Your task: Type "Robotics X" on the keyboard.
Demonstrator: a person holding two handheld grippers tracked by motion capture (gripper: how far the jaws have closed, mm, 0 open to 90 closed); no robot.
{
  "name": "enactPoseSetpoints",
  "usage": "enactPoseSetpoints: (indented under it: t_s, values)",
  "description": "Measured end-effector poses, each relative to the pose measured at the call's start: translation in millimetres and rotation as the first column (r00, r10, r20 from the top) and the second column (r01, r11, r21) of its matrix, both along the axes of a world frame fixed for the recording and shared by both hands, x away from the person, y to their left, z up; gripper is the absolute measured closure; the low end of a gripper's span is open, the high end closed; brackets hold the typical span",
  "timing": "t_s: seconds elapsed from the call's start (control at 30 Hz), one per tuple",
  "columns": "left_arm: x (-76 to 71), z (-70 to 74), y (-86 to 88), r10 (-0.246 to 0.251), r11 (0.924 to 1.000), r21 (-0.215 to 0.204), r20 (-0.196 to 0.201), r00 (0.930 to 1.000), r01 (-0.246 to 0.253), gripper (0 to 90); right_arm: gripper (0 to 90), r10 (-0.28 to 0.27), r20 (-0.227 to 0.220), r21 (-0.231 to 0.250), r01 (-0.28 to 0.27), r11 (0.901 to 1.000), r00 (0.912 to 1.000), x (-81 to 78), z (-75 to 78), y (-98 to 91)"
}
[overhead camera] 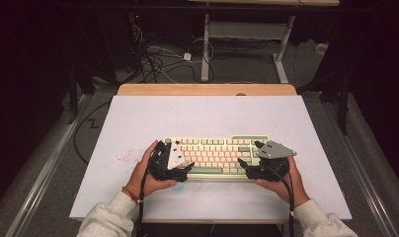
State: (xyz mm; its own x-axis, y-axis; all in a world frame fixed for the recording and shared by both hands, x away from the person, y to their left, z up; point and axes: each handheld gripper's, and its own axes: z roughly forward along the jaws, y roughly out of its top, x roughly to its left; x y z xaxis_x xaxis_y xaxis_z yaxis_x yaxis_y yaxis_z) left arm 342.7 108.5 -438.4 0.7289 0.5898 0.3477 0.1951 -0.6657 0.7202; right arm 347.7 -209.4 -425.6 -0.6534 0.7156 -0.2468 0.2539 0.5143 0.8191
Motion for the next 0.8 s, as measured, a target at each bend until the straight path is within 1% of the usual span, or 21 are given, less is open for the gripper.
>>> enactPoseSetpoints:
  t_s: [0.03,0.1,0.27,0.33,0.4,0.47,0.57,0.73,0.8]
  values:
    - [-0.6,0.1,-0.6,0.001,1.0000,0.005,0.005,1.0000,-0.001,16.5,19.3,0.002,0.000,0.000,-0.002,1.0000,1.0000,0.0,-0.1,0.1]
    - [-2.0,1.1,-1.0,-0.005,1.0000,0.001,0.011,0.9999,0.005,16.5,18.7,0.002,-0.001,-0.010,-0.002,0.9999,1.0000,-0.3,-0.2,1.0]
    - [-5.1,3.7,-1.4,-0.013,0.9999,-0.004,0.024,0.9996,0.013,16.6,19.0,0.005,0.015,-0.019,-0.005,0.9998,0.9999,-2.1,1.1,2.1]
    - [-6.3,4.3,-0.7,-0.015,0.9999,-0.007,0.026,0.9995,0.015,16.7,19.3,0.007,0.020,-0.013,-0.007,0.9999,0.9998,-3.5,2.6,2.2]
    - [-7.6,5.2,0.8,-0.011,0.9999,-0.013,0.028,0.9995,0.011,16.7,19.6,0.007,0.025,-0.022,-0.006,0.9997,0.9997,-5.0,3.8,2.6]
    - [-8.7,6.0,3.5,-0.011,0.9994,-0.032,0.020,0.9997,0.012,17.6,19.9,0.006,0.031,-0.030,-0.005,0.9995,0.9995,-6.7,4.5,2.8]
    - [-11.4,6.8,7.9,-0.002,0.9996,-0.029,0.031,0.9995,0.003,17.6,20.2,0.002,0.036,-0.044,-0.001,0.9990,0.9993,-9.5,5.8,2.5]
    - [-14.9,8.8,14.0,0.008,0.9994,-0.034,0.040,0.9992,-0.007,17.6,20.7,0.001,0.056,-0.046,0.001,0.9989,0.9985,-13.3,8.9,0.8]
    - [-15.8,9.1,15.7,0.014,0.9995,-0.029,0.047,0.9988,-0.013,17.6,20.7,0.001,0.059,-0.048,0.002,0.9988,0.9983,-14.7,9.7,-0.2]
